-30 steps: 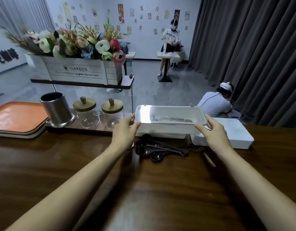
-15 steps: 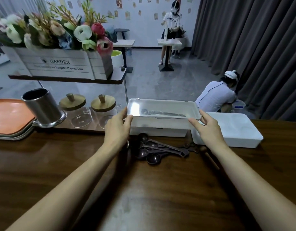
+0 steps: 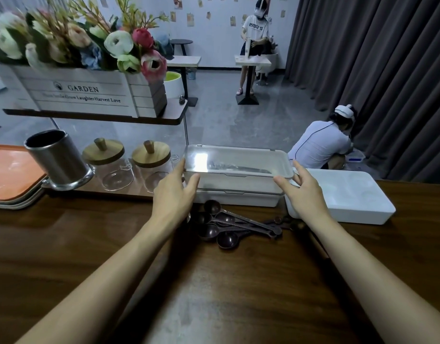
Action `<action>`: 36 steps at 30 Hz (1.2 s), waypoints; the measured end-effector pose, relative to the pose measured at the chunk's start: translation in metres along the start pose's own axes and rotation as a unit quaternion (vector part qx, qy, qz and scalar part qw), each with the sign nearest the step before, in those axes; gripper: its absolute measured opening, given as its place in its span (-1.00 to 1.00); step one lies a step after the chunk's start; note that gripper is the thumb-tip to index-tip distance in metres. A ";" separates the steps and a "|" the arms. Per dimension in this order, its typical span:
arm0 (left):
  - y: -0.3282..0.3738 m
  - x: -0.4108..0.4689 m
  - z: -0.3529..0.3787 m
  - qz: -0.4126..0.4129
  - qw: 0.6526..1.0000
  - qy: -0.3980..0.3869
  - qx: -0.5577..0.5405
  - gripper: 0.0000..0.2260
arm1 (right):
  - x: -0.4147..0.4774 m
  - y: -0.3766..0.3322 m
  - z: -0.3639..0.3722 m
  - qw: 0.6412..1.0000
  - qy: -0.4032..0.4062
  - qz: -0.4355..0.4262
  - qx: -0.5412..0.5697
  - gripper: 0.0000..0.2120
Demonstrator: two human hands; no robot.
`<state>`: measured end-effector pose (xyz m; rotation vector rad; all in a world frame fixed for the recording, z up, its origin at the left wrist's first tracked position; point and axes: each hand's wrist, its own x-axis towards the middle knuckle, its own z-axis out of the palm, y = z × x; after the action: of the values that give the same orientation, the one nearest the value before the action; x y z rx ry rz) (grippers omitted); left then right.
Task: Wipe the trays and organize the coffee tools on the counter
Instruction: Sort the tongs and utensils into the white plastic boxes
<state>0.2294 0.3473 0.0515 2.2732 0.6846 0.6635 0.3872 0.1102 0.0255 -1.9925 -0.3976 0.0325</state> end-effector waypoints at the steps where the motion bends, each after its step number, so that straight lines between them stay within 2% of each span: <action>1: 0.001 -0.001 -0.001 -0.001 1.000 -0.002 0.001 -0.51 | 0.000 -0.001 0.000 1.000 -0.001 0.003 0.000 -0.28; 12: 0.002 -0.008 -0.006 -0.027 0.999 -0.039 0.006 -0.44 | -0.003 -0.005 0.003 0.999 -0.020 0.006 -0.026 -0.34; 18: -0.001 -0.020 -0.012 -0.010 0.999 -0.049 -0.011 -0.39 | -0.011 -0.011 0.000 0.999 -0.038 0.012 -0.018 -0.24; 21: -0.006 -0.031 -0.020 -0.009 1.000 0.001 -0.008 -0.47 | -0.024 -0.009 -0.014 0.999 -0.036 0.017 -0.003 -0.21; 24: -0.002 -0.046 -0.020 0.026 0.999 0.028 -0.020 -0.62 | -0.041 0.001 -0.037 1.000 -0.012 0.017 -0.016 -0.27; 27: 0.017 -0.062 -0.006 0.081 0.995 -0.013 -0.057 -0.64 | -0.062 0.014 -0.061 0.998 0.011 0.036 -0.043 -0.31; 31: 0.054 -0.081 0.035 0.139 0.980 -0.118 -0.078 -0.56 | -0.086 0.029 -0.089 0.995 0.035 0.049 -0.084 -0.33; 36: 0.101 -0.102 0.086 0.152 0.965 -0.201 -0.074 -0.43 | -0.104 0.054 -0.126 0.990 0.039 0.062 -0.121 -0.33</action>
<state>0.2365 0.1802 0.0400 2.2915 0.0896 0.3549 0.3286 -0.0517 0.0179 -2.2487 -0.2348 -0.0170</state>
